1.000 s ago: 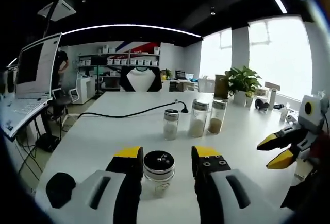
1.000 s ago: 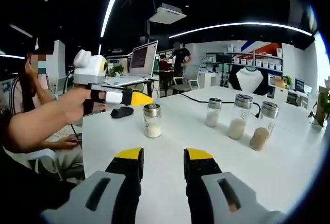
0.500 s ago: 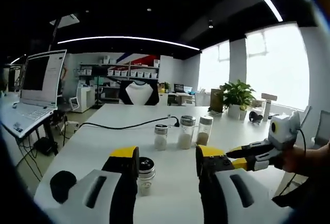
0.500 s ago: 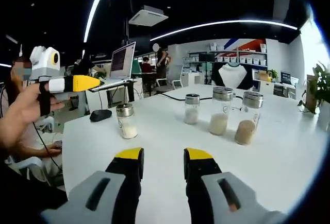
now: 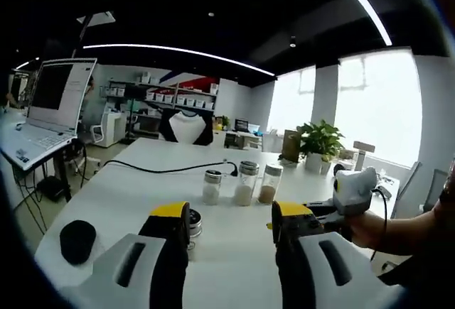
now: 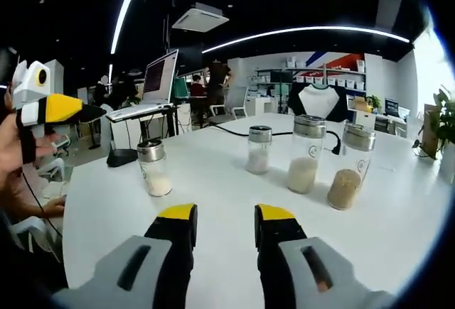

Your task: Rotate the seasoning bottle until the label or dispensing opening points toward the visible target arrow and the bottle remains upright within the marked orientation range

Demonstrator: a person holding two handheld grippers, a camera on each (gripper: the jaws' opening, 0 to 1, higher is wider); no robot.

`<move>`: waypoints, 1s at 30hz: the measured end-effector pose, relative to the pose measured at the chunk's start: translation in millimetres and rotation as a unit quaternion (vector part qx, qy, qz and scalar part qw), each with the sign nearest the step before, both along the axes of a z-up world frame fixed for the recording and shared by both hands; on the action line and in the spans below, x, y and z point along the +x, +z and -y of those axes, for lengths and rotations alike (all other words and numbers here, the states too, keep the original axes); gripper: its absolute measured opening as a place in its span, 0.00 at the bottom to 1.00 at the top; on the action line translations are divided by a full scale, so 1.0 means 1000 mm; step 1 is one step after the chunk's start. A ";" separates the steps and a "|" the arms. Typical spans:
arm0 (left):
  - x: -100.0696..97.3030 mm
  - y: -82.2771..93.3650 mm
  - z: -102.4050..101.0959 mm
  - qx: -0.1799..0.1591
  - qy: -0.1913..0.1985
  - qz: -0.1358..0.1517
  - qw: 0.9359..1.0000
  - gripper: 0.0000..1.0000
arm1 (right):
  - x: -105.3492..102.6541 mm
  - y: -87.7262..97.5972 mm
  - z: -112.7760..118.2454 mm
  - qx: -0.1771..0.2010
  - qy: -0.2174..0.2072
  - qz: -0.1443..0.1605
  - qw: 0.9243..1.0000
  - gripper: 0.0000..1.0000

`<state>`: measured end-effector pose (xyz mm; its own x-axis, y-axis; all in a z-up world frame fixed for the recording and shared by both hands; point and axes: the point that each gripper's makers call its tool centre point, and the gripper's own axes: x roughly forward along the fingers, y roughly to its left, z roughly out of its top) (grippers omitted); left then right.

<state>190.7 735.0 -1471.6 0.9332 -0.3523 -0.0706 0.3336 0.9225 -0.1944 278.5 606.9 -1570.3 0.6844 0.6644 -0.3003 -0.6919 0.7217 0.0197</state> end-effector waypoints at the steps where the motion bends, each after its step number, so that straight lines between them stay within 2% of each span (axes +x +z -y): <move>1: 0.001 0.000 0.000 0.000 0.000 0.000 1.000 0.48 | 0.005 0.001 -0.001 0.000 -0.003 0.003 1.000 0.30; 5: 0.002 0.000 -0.002 -0.007 -0.001 -0.001 1.000 0.48 | 0.034 0.002 -0.008 0.001 -0.019 0.014 1.000 0.30; 8: 0.002 -0.003 -0.004 -0.010 -0.001 -0.006 1.000 0.48 | 0.047 0.003 -0.012 0.001 -0.025 0.016 1.000 0.30; 14: 0.002 -0.007 -0.002 -0.014 -0.004 -0.014 1.000 0.48 | 0.093 0.019 -0.032 0.001 -0.046 0.049 0.998 0.31; 18: 0.003 -0.010 0.001 -0.016 -0.009 -0.018 1.000 0.47 | 0.117 0.022 -0.043 0.001 -0.060 0.053 0.997 0.34; 30: 0.007 -0.011 0.002 -0.024 -0.013 -0.023 0.999 0.49 | 0.153 0.020 -0.063 -0.013 -0.087 0.059 0.994 0.36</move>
